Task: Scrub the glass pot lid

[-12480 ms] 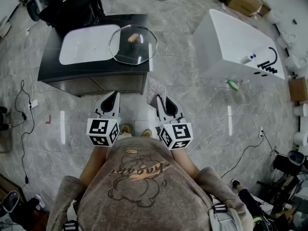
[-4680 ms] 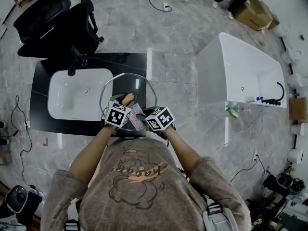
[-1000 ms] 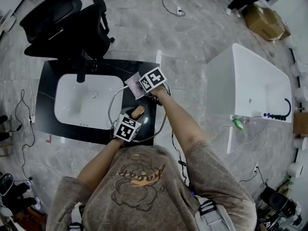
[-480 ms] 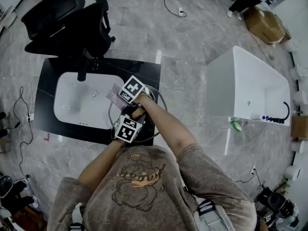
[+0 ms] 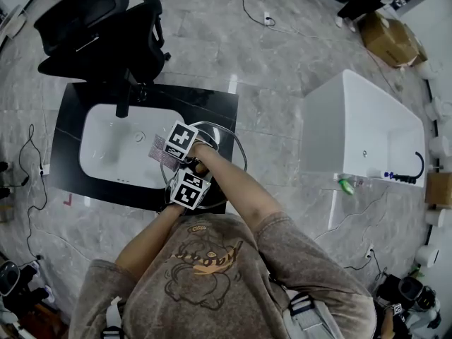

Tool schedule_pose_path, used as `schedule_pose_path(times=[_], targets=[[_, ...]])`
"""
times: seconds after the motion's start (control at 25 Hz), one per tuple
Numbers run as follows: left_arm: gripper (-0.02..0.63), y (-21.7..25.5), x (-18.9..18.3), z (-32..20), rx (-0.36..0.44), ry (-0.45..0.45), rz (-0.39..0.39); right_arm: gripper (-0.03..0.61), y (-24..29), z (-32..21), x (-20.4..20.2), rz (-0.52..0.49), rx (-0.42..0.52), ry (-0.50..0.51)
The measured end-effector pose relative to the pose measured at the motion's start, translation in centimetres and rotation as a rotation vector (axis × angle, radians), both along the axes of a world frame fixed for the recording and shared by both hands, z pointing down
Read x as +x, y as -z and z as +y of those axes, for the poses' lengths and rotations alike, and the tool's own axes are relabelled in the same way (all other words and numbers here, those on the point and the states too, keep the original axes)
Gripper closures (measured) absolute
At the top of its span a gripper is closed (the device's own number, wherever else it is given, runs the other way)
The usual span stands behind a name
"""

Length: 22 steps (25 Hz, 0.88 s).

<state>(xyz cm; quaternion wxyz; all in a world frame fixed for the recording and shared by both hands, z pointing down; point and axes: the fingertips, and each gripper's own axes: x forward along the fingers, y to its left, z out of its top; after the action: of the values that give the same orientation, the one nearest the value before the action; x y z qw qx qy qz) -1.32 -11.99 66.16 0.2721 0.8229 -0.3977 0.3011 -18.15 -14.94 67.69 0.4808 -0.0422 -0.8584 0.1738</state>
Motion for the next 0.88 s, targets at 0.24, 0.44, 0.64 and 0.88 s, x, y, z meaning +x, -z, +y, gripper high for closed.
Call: schedule_pose_path(times=[0.24, 0.44, 0.64, 0.88], targets=[[0.420, -0.1, 0.1, 0.2, -0.009, -0.005, 0.012, 0.488, 0.3, 0.0, 0.1, -0.021, -0.013, -0.018], [0.420, 1.2, 0.1, 0.0, 0.047, -0.001, 0.043, 0.491, 1.8, -1.6, -0.1, -0.107, -0.078, -0.177], [0.422, 4.0, -0.8, -0.4, 0.159, 0.019, 0.100, 0.495, 4.6, -5.4, 1.2, -0.214, -0.042, -0.313], [0.595, 7.3, -3.1, -1.2, 0.170, 0.107, 0.219, 0.497, 8.9, -10.4, 7.3, -0.367, -0.004, -0.568]])
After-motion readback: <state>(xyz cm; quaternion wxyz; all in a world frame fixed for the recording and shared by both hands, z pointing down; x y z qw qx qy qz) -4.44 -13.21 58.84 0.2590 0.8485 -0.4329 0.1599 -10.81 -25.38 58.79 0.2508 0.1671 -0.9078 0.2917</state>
